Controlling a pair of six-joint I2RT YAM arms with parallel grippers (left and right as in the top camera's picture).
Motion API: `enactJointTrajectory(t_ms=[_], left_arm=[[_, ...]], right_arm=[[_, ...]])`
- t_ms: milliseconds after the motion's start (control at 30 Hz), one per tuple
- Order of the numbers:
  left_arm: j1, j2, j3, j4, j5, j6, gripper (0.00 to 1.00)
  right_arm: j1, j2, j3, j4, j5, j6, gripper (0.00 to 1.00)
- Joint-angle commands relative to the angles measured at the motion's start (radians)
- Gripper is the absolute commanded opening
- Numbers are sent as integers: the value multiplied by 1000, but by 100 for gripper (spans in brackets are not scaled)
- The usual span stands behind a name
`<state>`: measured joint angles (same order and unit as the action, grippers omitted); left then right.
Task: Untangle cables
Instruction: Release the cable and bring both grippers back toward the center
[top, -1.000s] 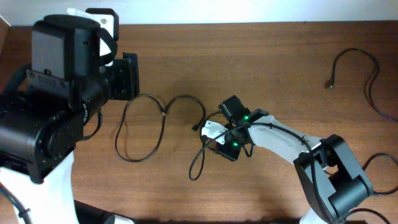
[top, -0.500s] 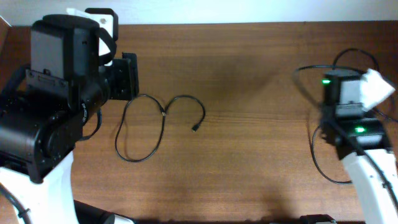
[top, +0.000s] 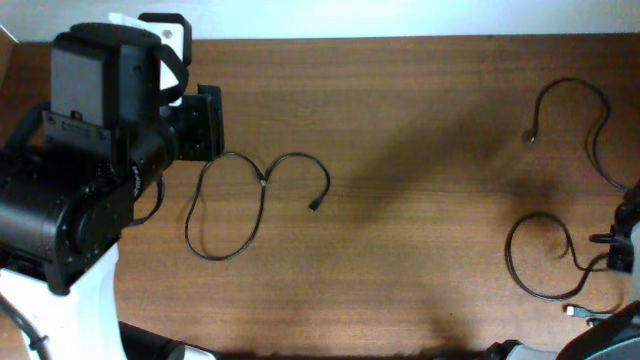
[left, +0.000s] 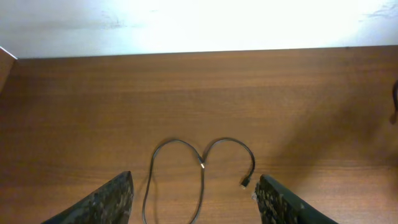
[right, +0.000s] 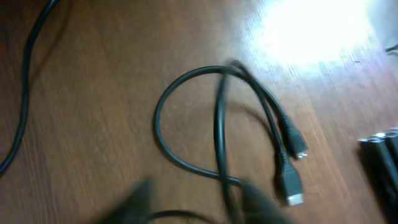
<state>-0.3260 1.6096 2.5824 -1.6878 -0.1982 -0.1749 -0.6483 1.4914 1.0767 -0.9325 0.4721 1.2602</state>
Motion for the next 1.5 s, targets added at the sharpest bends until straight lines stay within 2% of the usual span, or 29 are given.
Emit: enactJointTrajectory(t_ms=[0,133,200,267,300,400,433,467,600,667,700,733,767,800,833,867,900,933,967,1033,1067,1133,1200,1233,1333,1400,1467], left_arm=[[2,-6,0,0,0,17,65],[2,-6,0,0,0,17,65],[2,-6,0,0,0,16,64],[2,-6,0,0,0,17,65],[2,-6,0,0,0,16,64],[2,-6,0,0,0,16,65],[2,-5,0,0,0,16,66],[2,-5,0,0,0,17,66],[2,17,-13,3,-2,17,66],[2,37,-12,2,-8,21,65],[2,58,-13,0,-8,21,63],[2,91,-13,11,-8,35,63],[2,124,-13,6,-4,34,63],[2,168,-13,3,-21,19,64],[2,208,-13,0,-106,-62,56],[-13,242,-16,56,-293,-112,52],[-35,243,-16,173,-357,-80,65],[-47,233,-16,314,-360,-26,87],[-52,228,-16,452,-359,23,99],[-52,227,-16,735,-356,256,99],[-51,218,-16,761,-350,266,99],[-51,181,-30,702,-338,261,99],[-51,29,-274,785,-341,262,99],[-51,-78,-470,867,-357,333,99],[-48,-327,-911,1057,-394,436,99],[-24,-423,-1094,1096,-394,437,99],[12,-460,-1255,1067,-389,360,99]], right_arm=[[-5,7,-7,75,-96,-137,94],[42,-32,3,108,-96,-243,95],[166,-118,15,185,-93,-363,94],[409,-218,18,306,-92,-662,95],[566,-238,18,340,-114,-920,94],[878,-223,18,369,-137,-1271,95],[969,-222,18,369,-176,-1370,94],[1039,-222,18,369,-187,-1388,94],[1180,-222,18,304,-544,-1623,94],[1184,-222,18,286,-515,-1621,94],[1184,-222,18,294,-433,-1617,94],[1184,-223,19,347,-258,-1492,95],[1184,-223,24,359,-182,-1441,100],[1184,-223,42,361,-92,-1398,100],[1184,-223,57,361,-65,-1397,100],[1184,-223,73,361,-60,-1397,100],[1184,-223,79,362,-60,-1397,100],[1184,-223,79,362,-60,-1397,100],[1184,-223,79,360,-61,-1397,100],[1184,-223,79,344,-77,-1374,99],[1184,-223,79,330,-80,-1370,99],[1184,-223,79,319,-78,-1363,99],[1184,-223,79,310,-78,-1363,99],[1184,-223,79,306,-78,-1363,99],[1184,-223,79,293,-79,-1362,99],[1184,-223,79,285,-79,-1355,99],[1184,-223,79,280,-80,-1355,99]])
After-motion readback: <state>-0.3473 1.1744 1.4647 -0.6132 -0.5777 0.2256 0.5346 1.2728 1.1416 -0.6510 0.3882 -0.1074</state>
